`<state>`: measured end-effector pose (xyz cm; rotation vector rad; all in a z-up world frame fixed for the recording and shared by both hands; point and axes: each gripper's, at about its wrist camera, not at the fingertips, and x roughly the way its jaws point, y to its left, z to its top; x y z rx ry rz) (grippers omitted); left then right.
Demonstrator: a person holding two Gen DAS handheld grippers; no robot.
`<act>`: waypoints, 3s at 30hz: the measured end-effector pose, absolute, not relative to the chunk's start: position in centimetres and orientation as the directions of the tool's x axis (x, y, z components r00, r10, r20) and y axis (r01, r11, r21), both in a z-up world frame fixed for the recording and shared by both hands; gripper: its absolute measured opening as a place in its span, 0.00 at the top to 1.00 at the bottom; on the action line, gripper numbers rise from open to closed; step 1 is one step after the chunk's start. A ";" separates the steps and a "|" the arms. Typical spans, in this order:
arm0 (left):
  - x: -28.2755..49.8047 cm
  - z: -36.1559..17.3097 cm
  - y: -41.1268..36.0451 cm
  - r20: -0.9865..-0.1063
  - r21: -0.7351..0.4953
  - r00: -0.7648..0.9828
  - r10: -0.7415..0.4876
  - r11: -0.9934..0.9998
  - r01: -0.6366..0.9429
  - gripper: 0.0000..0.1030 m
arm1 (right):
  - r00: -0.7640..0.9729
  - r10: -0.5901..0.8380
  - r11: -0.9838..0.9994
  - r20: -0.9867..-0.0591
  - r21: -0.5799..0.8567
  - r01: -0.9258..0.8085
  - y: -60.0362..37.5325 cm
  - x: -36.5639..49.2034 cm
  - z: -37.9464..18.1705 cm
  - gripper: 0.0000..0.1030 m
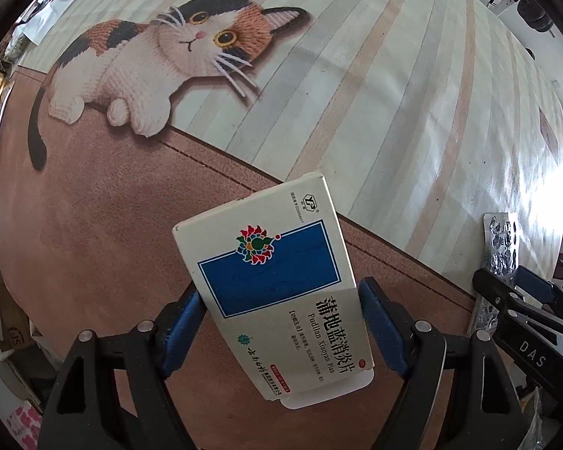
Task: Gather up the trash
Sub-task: 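Lift the medicine box and blister pack and carry them over the bin, then open both tools to drop the box and blister pack into the bin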
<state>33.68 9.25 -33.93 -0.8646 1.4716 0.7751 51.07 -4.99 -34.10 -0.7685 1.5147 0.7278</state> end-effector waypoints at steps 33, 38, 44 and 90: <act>18.4 -17.2 0.8 -0.956 -0.103 0.224 0.192 0.495 -0.863 0.23 | -0.019 0.239 0.521 -0.971 0.145 -0.841 -8.9 38.4 -19.3 0.35; 9.6 -15.3 -2.8 -0.941 -0.137 0.266 0.209 0.482 -0.865 0.23 | -0.026 0.324 0.499 -0.946 0.194 -0.845 -13.2 30.1 -15.4 0.35; -1.1 -16.4 -7.5 -0.948 -0.165 0.267 0.172 0.451 -0.877 0.23 | -0.070 0.355 0.471 -0.932 0.243 -0.848 -18.9 19.0 -14.3 0.35; -13.6 -68.0 -8.9 -0.945 -0.267 0.233 -0.230 0.133 -0.954 0.00 | -0.335 0.066 0.460 -0.940 0.327 -0.825 -21.5 6.0 -72.2 0.07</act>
